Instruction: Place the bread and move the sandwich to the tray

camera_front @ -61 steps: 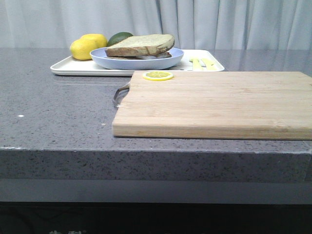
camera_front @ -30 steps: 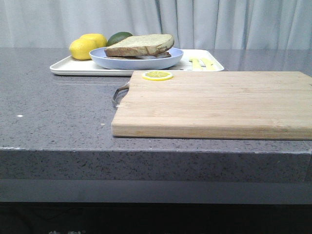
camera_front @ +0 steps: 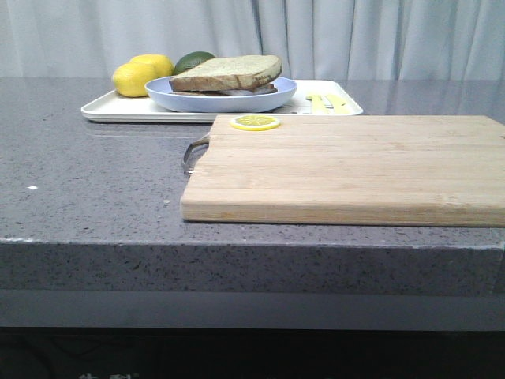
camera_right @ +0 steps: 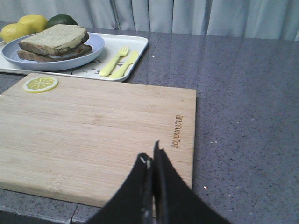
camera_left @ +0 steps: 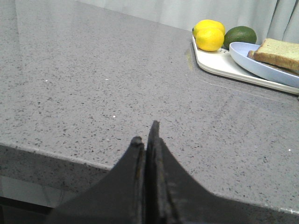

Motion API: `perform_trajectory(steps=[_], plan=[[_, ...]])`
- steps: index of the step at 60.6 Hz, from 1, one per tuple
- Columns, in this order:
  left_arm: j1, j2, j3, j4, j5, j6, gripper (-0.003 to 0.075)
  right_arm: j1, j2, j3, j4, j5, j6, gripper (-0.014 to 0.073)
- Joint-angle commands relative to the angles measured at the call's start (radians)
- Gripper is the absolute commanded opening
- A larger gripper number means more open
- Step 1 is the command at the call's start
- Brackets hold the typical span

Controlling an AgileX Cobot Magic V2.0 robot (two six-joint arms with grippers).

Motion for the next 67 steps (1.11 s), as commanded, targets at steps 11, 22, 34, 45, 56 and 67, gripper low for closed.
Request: perform_trajectory(steps=[11, 22, 34, 45, 56, 67], plan=[[0.001, -0.024, 0.012, -0.008, -0.085, -0.012, -0.0019, -0.003, 0.010, -0.027, 0.008, -0.077, -0.004, -0.0059], [0.001, -0.024, 0.012, -0.008, -0.085, -0.012, -0.0019, -0.003, 0.010, -0.027, 0.008, -0.077, -0.004, -0.0059], [0.001, -0.024, 0.012, -0.008, -0.085, -0.012, -0.0019, -0.003, 0.009, 0.021, 0.007, -0.143, -0.002, -0.0059], [0.001, -0.024, 0.012, -0.008, -0.085, -0.012, -0.0019, -0.013, -0.061, 0.161, -0.039, -0.322, 0.058, -0.0059], [0.001, -0.024, 0.012, -0.008, -0.085, -0.012, -0.0019, -0.013, -0.191, 0.313, -0.038, -0.336, 0.077, -0.0059], [0.001, -0.022, 0.012, -0.008, -0.085, -0.012, -0.0019, -0.014, -0.211, 0.325, -0.038, -0.227, 0.077, -0.0059]])
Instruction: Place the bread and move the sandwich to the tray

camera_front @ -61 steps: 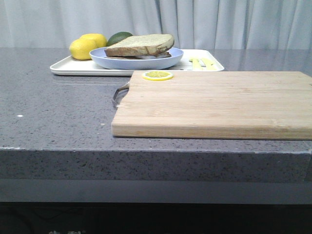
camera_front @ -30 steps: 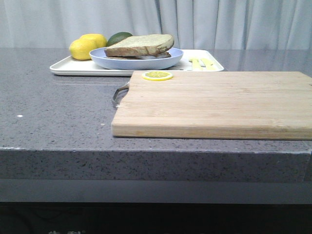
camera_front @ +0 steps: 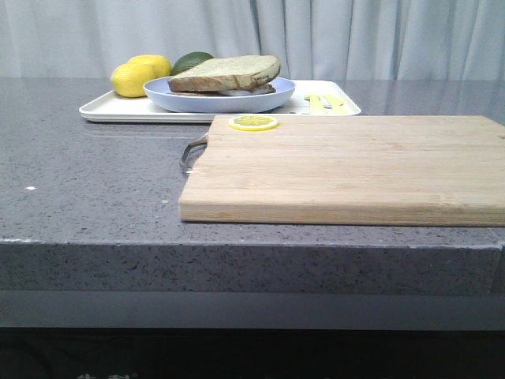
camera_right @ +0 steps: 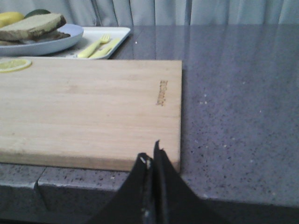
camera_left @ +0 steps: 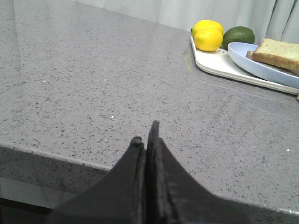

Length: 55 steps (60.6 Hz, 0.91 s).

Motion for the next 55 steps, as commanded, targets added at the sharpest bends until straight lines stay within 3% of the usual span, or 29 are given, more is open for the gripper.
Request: perform_trajectory(steps=[1, 55], plan=[[0.001, -0.022, 0.012, -0.008, -0.084, -0.012, -0.0019, -0.008, -0.016, -0.003, -0.007, -0.036, 0.004, -0.0059], [0.001, -0.022, 0.012, -0.008, -0.084, -0.012, -0.0019, -0.008, -0.016, -0.003, -0.007, -0.022, 0.004, -0.0059]])
